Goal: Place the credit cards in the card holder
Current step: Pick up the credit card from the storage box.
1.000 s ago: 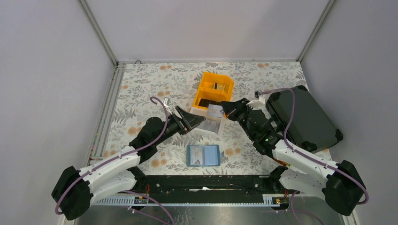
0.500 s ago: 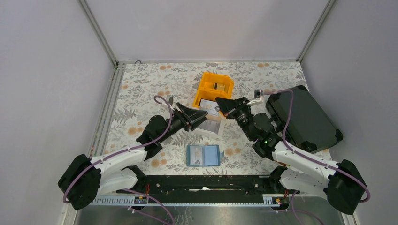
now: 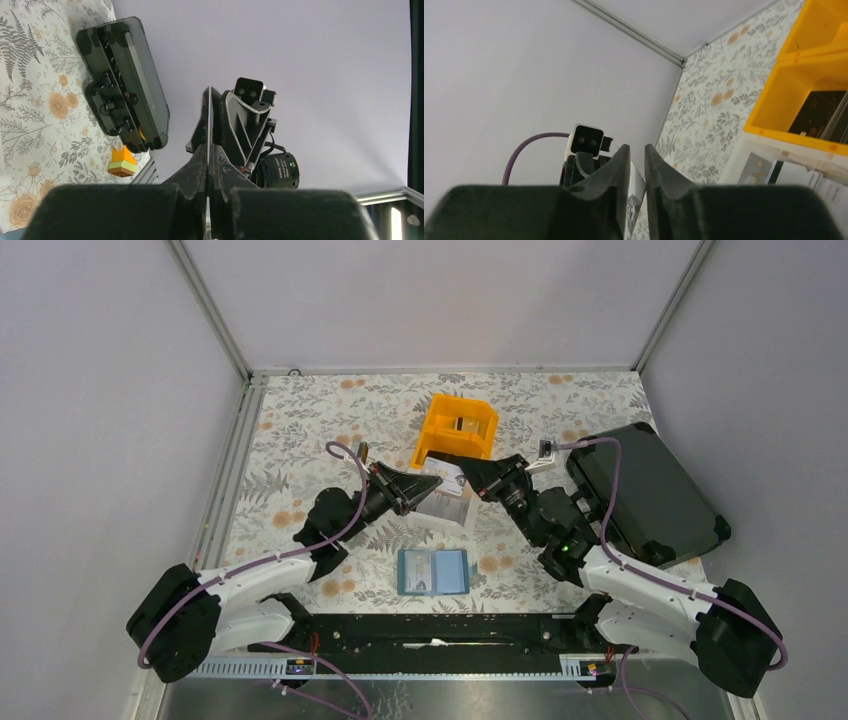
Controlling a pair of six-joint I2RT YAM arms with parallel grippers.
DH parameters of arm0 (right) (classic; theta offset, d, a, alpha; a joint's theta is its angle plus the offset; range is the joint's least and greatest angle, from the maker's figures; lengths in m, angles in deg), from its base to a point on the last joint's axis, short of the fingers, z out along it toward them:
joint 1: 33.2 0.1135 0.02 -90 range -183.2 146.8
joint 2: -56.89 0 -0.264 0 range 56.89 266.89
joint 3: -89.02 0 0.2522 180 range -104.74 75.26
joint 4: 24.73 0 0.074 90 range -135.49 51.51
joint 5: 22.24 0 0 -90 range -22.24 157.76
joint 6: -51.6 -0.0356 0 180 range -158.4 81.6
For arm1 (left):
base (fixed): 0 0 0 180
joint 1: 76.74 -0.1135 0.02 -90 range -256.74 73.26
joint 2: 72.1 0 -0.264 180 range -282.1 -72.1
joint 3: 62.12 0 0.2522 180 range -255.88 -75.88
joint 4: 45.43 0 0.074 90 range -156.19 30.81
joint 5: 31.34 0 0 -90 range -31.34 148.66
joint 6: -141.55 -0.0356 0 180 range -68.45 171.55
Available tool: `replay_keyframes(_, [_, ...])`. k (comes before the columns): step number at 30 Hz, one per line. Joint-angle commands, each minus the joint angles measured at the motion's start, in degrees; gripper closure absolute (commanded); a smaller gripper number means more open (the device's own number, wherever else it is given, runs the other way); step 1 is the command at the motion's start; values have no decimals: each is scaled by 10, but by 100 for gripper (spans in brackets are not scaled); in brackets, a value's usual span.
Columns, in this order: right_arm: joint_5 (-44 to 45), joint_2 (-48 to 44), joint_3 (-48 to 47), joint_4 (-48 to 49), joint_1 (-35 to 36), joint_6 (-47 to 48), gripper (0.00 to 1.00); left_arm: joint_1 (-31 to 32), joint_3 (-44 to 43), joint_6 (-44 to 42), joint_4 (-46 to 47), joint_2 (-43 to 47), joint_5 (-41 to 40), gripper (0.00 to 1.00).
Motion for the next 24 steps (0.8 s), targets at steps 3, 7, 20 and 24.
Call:
replay_keyframes(3, [30, -42, -2, -113, -1, 9, 43, -2, 28, -43, 46, 10, -3, 100])
replay_keyframes(7, [-105, -49, -22, -216, -84, 60, 25, -25, 37, -104, -19, 31, 50, 100])
replay_keyframes(20, [-664, 64, -68, -182, -192, 123, 33, -55, -71, -445, -362, 61, 313, 100])
replay_keyframes(24, [-715, 96, -64, -146, -174, 107, 38, -55, -74, -450, -357, 60, 361, 100])
